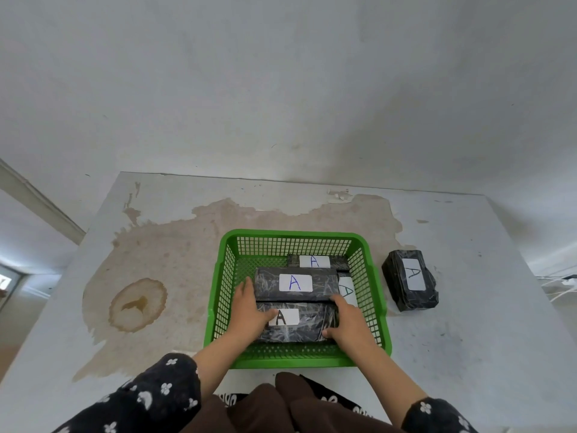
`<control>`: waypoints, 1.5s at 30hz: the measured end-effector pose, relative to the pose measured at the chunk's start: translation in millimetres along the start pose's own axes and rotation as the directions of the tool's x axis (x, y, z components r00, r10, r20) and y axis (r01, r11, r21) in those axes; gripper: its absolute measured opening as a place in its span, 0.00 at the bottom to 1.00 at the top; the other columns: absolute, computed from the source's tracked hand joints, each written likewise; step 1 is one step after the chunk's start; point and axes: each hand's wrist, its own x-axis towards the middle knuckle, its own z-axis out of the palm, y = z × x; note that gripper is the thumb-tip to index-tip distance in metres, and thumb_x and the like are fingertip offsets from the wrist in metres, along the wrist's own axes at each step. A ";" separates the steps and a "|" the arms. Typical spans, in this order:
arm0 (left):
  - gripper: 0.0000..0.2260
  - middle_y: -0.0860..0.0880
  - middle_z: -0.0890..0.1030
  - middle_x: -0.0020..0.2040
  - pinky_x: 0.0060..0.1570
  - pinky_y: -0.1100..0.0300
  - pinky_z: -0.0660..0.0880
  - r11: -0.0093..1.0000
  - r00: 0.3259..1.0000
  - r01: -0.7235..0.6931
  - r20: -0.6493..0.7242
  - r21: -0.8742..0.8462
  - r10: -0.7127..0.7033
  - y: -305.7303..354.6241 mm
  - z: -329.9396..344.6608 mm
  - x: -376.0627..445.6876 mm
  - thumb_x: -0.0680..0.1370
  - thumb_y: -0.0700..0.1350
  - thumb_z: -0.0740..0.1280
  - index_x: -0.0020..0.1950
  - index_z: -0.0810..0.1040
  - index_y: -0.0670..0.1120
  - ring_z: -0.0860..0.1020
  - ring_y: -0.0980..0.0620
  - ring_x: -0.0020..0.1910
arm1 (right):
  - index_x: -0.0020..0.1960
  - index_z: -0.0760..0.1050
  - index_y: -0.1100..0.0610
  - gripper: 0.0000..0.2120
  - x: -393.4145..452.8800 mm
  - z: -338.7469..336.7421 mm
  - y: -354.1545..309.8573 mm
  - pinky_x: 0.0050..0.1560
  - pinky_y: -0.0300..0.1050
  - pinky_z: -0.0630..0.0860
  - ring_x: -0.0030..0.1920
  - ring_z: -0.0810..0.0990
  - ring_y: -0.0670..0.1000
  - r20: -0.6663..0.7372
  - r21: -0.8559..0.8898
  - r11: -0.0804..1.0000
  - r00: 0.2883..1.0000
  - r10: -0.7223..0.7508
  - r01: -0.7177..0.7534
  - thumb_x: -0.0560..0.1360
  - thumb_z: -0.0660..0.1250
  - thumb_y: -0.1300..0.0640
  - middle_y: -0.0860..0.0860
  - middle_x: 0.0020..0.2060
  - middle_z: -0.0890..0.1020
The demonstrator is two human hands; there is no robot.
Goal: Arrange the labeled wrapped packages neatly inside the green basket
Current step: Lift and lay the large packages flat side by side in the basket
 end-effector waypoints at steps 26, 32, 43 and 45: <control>0.42 0.46 0.56 0.77 0.72 0.49 0.59 0.957 0.989 0.088 0.140 -0.277 -0.050 -10.6 3.4 -6.2 0.72 0.37 0.72 0.77 0.50 0.48 0.58 0.45 0.75 | 0.59 0.76 0.57 0.15 0.3 -44.7 29.3 0.44 0.30 0.72 0.44 0.78 0.46 -0.198 0.133 0.984 0.976 -0.090 0.118 0.72 0.70 0.61 0.52 0.49 0.81; 0.47 0.43 0.59 0.76 0.68 0.47 0.66 0.950 0.983 0.153 0.139 -0.273 -0.118 -6.1 -3.5 0.1 0.68 0.33 0.74 0.77 0.47 0.46 0.63 0.43 0.72 | 0.60 0.74 0.59 0.22 11.2 -18.6 20.8 0.45 0.39 0.71 0.44 0.76 0.51 -0.033 -0.054 0.996 0.997 -0.069 0.067 0.68 0.75 0.58 0.55 0.51 0.79; 0.37 0.43 0.61 0.76 0.71 0.46 0.62 0.989 0.997 0.060 0.048 -0.139 -0.054 2.2 -11.9 7.7 0.74 0.47 0.70 0.76 0.53 0.44 0.63 0.43 0.72 | 0.65 0.71 0.59 0.20 27.9 -30.4 19.8 0.53 0.44 0.73 0.50 0.76 0.52 -0.122 0.017 0.997 0.990 -0.075 0.078 0.74 0.67 0.57 0.55 0.55 0.78; 0.33 0.45 0.60 0.76 0.71 0.47 0.61 0.986 1.000 0.020 0.027 -0.164 -0.016 9.7 -11.9 12.9 0.77 0.47 0.66 0.77 0.52 0.46 0.62 0.44 0.73 | 0.71 0.63 0.57 0.24 36.7 -33.2 10.3 0.65 0.50 0.70 0.62 0.73 0.57 -0.105 0.052 0.994 0.990 -0.091 0.097 0.77 0.64 0.56 0.56 0.68 0.70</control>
